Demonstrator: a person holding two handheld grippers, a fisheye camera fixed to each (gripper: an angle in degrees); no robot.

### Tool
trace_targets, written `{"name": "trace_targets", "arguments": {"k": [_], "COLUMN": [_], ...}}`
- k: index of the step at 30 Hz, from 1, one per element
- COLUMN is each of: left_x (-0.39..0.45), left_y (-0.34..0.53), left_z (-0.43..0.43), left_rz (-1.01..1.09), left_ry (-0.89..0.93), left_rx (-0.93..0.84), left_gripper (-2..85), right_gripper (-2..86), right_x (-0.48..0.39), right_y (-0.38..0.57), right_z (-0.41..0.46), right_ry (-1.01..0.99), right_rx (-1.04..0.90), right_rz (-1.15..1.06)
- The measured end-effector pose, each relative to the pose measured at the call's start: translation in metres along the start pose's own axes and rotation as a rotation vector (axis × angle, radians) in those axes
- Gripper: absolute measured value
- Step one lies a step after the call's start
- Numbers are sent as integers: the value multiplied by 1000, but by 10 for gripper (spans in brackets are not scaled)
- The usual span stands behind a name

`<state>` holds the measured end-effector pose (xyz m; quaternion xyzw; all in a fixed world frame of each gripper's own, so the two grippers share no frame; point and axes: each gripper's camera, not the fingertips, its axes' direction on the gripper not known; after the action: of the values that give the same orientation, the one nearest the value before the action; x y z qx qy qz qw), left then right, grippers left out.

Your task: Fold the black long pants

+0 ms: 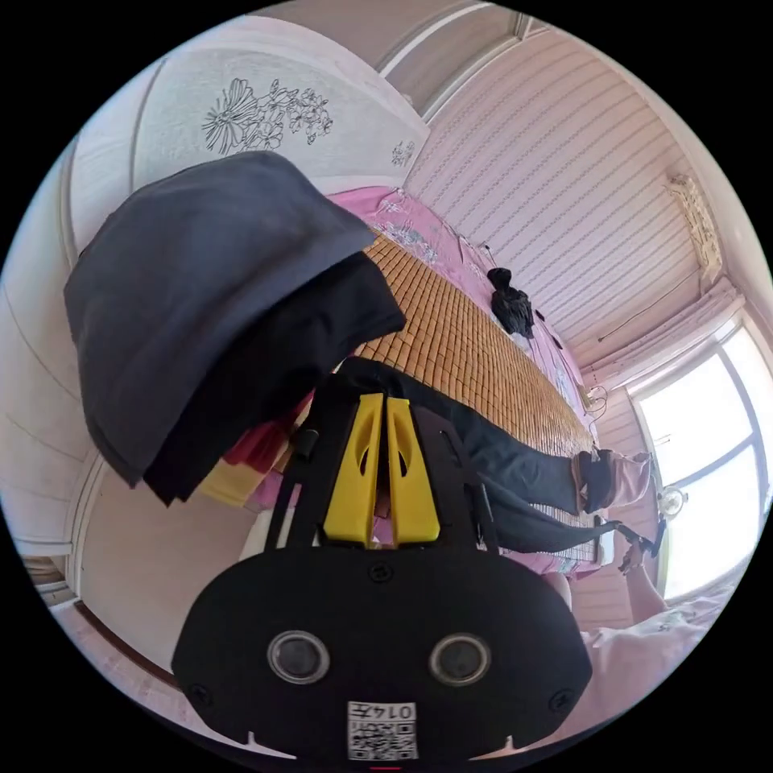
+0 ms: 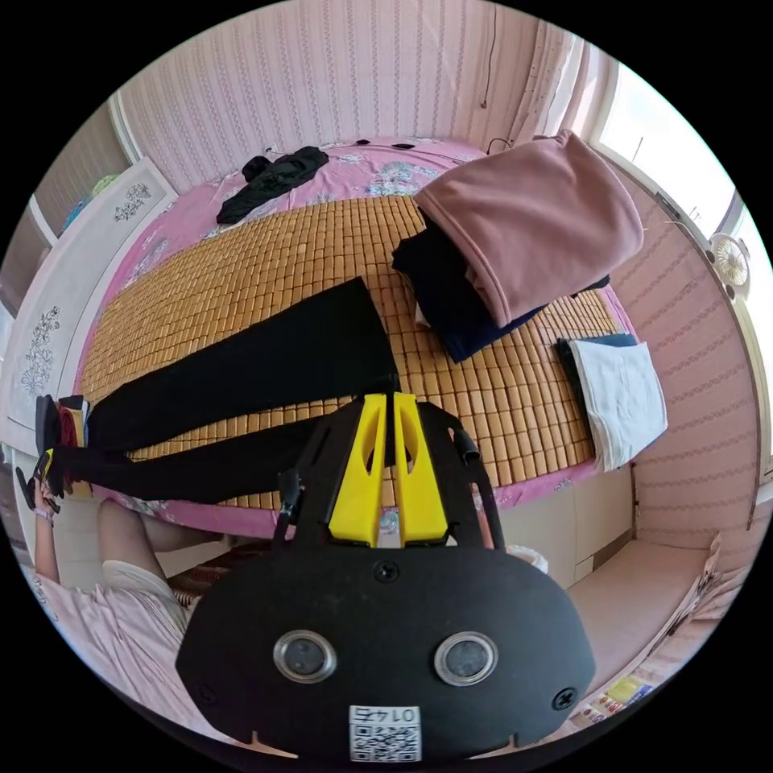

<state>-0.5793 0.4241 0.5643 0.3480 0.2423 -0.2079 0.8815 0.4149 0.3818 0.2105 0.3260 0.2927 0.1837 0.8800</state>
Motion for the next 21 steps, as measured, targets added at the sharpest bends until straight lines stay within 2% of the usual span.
{"name": "trace_targets", "arguments": {"k": [3, 6, 9, 11, 15, 19, 21], "left_x": [28, 45, 61, 76, 123, 169, 188], "left_y": [-36, -58, -60, -55, -32, 0, 15], "left_z": [30, 68, 96, 102, 111, 147, 172], "left_rz": [20, -72, -114, -73, 132, 252, 313], "left_ry": [-52, -100, -153, -172, -224, -133, -103], "left_rx": [-4, -7, -31, -18, -14, -165, -260], "left_gripper": [-3, 22, 49, 57, 52, 51, 51], "right_gripper": [24, 56, 79, 89, 121, 115, 91], "right_x": [-26, -44, -64, -72, -74, -74, -84], "right_y": [-64, -111, -123, -118, -93, -83, -88], "right_z": [19, 46, 66, 79, 129, 162, 167], "right_ry": [-4, -14, -55, -38, -13, -18, 27], "right_rx": [21, 1, -3, -11, -167, -244, -216], "right_rz": [23, 132, 121, 95, 127, 226, 243]}}
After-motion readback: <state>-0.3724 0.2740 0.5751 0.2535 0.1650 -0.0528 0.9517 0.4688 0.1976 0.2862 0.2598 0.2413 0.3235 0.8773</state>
